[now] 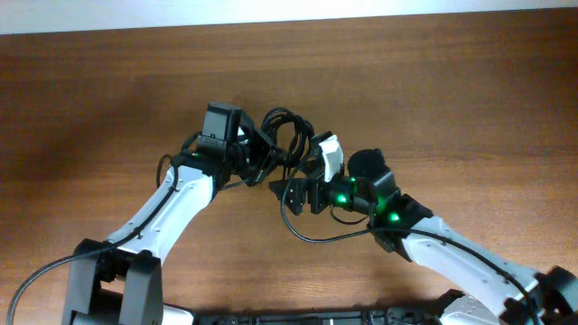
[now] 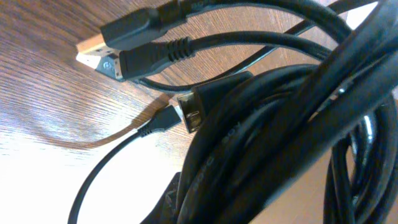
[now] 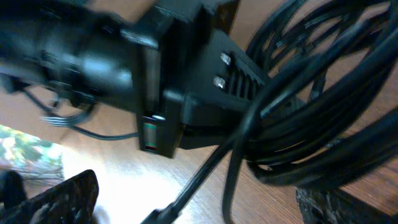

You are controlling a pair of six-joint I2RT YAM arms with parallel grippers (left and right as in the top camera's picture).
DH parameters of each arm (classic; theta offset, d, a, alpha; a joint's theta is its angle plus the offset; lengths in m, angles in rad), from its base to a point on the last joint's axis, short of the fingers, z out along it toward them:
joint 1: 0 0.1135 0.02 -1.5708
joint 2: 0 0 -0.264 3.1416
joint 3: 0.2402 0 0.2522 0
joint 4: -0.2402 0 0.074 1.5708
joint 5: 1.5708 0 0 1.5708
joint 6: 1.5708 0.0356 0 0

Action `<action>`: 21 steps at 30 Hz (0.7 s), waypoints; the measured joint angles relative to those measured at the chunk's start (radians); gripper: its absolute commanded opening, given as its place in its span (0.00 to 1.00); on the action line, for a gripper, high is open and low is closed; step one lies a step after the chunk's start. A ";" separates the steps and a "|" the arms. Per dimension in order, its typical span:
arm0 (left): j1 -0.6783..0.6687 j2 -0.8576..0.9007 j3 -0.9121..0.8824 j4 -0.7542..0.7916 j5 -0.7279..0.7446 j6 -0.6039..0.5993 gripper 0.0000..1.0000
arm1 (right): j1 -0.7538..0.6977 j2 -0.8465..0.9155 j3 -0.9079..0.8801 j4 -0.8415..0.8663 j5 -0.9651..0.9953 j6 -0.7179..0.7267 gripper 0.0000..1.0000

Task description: Untangle cables

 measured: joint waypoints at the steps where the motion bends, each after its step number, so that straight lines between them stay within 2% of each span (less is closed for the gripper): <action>1: -0.003 0.000 0.000 0.005 -0.003 -0.006 0.00 | 0.008 0.023 0.000 0.000 0.016 0.000 0.68; 3: -0.005 0.000 -0.001 0.018 -0.008 -0.015 0.00 | 0.017 0.071 0.000 0.001 0.031 -0.001 0.48; 6: -0.005 0.000 -0.001 0.025 -0.018 -0.023 0.00 | 0.019 0.118 0.000 0.000 0.041 -0.001 0.09; 7: -0.005 0.000 -0.001 0.026 -0.021 -0.023 0.00 | 0.019 0.119 0.000 0.012 0.042 -0.004 0.04; 11: -0.005 0.000 -0.001 0.029 -0.026 -0.021 0.00 | 0.020 0.119 0.000 0.060 0.041 0.005 0.04; 14: -0.005 0.000 -0.001 0.029 -0.043 0.029 0.00 | 0.020 0.118 0.000 0.064 0.032 0.011 0.04; 21: -0.005 0.000 -0.001 0.039 -0.169 0.399 0.00 | -0.070 0.012 0.000 0.027 -0.212 0.141 0.04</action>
